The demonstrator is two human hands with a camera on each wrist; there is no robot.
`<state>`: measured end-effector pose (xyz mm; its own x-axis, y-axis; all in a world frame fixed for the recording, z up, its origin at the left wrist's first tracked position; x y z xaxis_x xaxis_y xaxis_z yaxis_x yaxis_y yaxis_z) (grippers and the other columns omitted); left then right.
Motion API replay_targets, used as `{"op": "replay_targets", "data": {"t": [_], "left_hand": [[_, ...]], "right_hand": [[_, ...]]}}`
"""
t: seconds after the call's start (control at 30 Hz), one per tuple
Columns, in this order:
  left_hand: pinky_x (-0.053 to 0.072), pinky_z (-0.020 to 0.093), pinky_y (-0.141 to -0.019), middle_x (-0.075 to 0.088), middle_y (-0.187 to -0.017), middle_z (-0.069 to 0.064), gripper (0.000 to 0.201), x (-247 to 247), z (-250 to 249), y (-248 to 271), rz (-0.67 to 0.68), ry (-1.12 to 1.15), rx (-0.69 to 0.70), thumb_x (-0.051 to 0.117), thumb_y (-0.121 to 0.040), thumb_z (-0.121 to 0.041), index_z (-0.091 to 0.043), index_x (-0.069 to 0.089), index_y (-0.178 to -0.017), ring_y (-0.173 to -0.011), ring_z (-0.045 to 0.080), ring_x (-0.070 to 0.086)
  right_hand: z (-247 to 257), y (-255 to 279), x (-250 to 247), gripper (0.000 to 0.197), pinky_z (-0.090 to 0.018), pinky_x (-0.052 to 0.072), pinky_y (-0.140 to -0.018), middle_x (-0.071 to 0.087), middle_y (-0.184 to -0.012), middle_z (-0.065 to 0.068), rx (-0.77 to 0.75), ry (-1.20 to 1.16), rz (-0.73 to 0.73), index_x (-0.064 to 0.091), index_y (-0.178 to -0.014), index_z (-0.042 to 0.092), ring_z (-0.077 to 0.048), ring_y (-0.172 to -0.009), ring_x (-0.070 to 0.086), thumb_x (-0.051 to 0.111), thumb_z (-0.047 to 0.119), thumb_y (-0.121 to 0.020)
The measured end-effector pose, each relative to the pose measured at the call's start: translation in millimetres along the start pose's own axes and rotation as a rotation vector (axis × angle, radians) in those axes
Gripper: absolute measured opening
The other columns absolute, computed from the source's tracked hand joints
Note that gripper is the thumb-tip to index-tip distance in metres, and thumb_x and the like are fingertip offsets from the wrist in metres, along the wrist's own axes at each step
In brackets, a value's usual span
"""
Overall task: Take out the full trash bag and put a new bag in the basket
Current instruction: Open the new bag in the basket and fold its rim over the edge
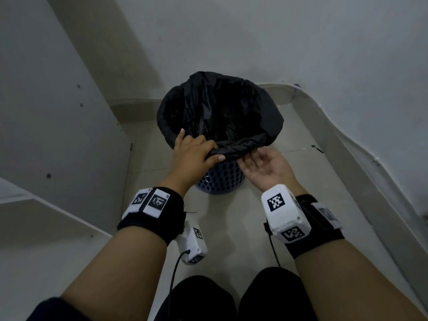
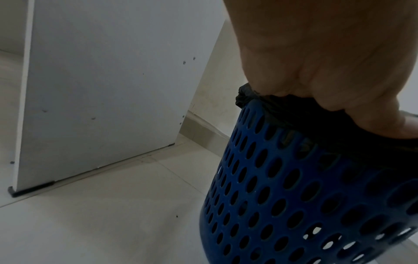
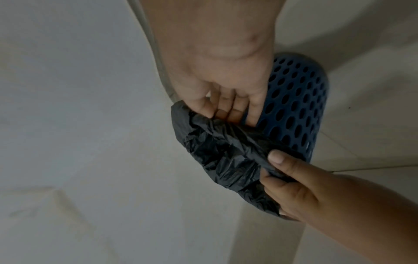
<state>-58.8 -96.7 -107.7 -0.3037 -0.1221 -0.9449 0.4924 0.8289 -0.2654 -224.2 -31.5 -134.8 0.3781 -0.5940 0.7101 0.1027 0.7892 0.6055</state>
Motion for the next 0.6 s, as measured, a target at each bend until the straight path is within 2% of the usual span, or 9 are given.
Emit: {"op": "replay_targets", "data": {"t": [0.07, 0.13, 0.2, 0.23, 0.3, 0.4, 0.47, 0.53, 0.6], "left_hand": [[0.010, 0.045, -0.118, 0.041, -0.085, -0.008, 0.049, 0.2, -1.3, -0.5, 0.002, -0.011, -0.005, 0.040, -0.090, -0.063, -0.021, 0.063, -0.102, -0.095, 0.026, 0.051], [0.009, 0.044, -0.117, 0.043, -0.085, -0.007, 0.054, -0.9, -1.7, -1.1, 0.001, -0.018, -0.009, 0.036, -0.088, -0.066, -0.021, 0.063, -0.102, -0.096, 0.026, 0.051], [0.007, 0.042, -0.117, 0.045, -0.087, -0.006, 0.046, -1.0, -0.7, -0.4, 0.003, -0.013, -0.004, 0.044, -0.091, -0.061, -0.021, 0.063, -0.103, -0.098, 0.026, 0.051], [0.007, 0.042, -0.117, 0.044, -0.087, -0.006, 0.044, -1.3, -0.5, 0.0, 0.003, -0.004, 0.001, 0.046, -0.092, -0.059, -0.021, 0.063, -0.104, -0.099, 0.026, 0.051], [0.006, 0.042, -0.118, 0.042, -0.087, -0.007, 0.043, -2.6, -0.1, 0.3, 0.013, 0.004, 0.005, 0.047, -0.092, -0.058, -0.021, 0.063, -0.105, -0.099, 0.025, 0.050], [0.005, 0.043, -0.118, 0.043, -0.087, -0.007, 0.043, -3.1, 0.6, 0.0, 0.027, 0.014, 0.014, 0.046, -0.092, -0.058, -0.021, 0.063, -0.105, -0.099, 0.025, 0.050], [0.005, 0.044, -0.118, 0.043, -0.087, -0.007, 0.042, -2.5, 1.6, 0.2, 0.030, 0.016, 0.028, 0.047, -0.092, -0.058, -0.021, 0.063, -0.103, -0.098, 0.026, 0.050], [0.005, 0.045, -0.118, 0.042, -0.086, -0.006, 0.045, -2.7, 2.7, 0.8, 0.024, 0.027, 0.037, 0.045, -0.091, -0.061, -0.021, 0.063, -0.102, -0.097, 0.026, 0.050], [0.002, 0.046, -0.119, 0.041, -0.085, -0.008, 0.059, -3.8, 2.9, 1.1, 0.020, 0.026, 0.038, 0.034, -0.084, -0.071, -0.022, 0.063, -0.102, -0.096, 0.024, 0.049]], "right_hand": [[-7.1, 3.0, 2.1, 0.022, -0.040, 0.048, -0.100, 0.062, -0.092, -0.010, -0.038, 0.007, 0.076, 0.061, -0.089, 0.007, -0.022, -0.088, 0.061, 0.043, -0.006, -0.095], [-13.8, -0.7, 3.9, 0.027, -0.030, 0.057, -0.081, 0.066, -0.089, -0.008, -0.077, 0.055, 0.125, 0.061, -0.090, 0.009, -0.017, -0.081, 0.068, 0.041, -0.007, -0.096], [-20.5, -5.0, 3.4, 0.027, -0.024, 0.060, -0.065, 0.072, -0.074, -0.005, -0.080, 0.027, 0.143, 0.059, -0.086, 0.008, -0.012, -0.064, 0.072, 0.039, -0.006, -0.098], [-23.0, -6.9, 3.3, 0.027, -0.022, 0.059, -0.062, 0.072, -0.069, -0.003, -0.085, 0.016, 0.157, 0.058, -0.086, 0.009, -0.010, -0.060, 0.071, 0.039, -0.005, -0.098], [-27.6, -12.2, 0.7, 0.027, -0.020, 0.059, -0.063, 0.073, -0.071, -0.002, -0.100, -0.027, 0.188, 0.058, -0.088, 0.010, -0.009, -0.062, 0.071, 0.038, -0.004, -0.098], [-33.1, -19.3, -5.7, 0.029, -0.020, 0.058, -0.065, 0.070, -0.087, -0.004, -0.111, -0.077, 0.184, 0.061, -0.090, 0.010, -0.010, -0.070, 0.072, 0.038, -0.005, -0.097], [-34.7, -20.5, -8.0, 0.030, -0.020, 0.058, -0.064, 0.067, -0.092, -0.005, -0.114, -0.069, 0.156, 0.061, -0.089, 0.010, -0.010, -0.071, 0.071, 0.037, -0.006, -0.097], [-33.3, -18.8, -7.0, 0.028, -0.023, 0.059, -0.066, 0.069, -0.085, -0.006, -0.110, -0.030, 0.126, 0.061, -0.087, 0.008, -0.013, -0.075, 0.069, 0.039, -0.007, -0.096], [-32.1, -14.4, -5.1, 0.022, -0.027, 0.058, -0.072, 0.070, -0.075, -0.010, -0.082, -0.014, 0.065, 0.060, -0.084, 0.004, -0.017, -0.079, 0.064, 0.044, -0.006, -0.095]]}}
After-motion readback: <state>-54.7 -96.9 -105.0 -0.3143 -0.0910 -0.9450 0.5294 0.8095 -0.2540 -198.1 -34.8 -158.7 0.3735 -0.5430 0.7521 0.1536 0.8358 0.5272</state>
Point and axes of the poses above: each hand's wrist, its own y-axis away from the middle knuckle, its own x-axis out of the palm, z = x × y, the point moved 5 cm from there along -y, towards the middle knuckle
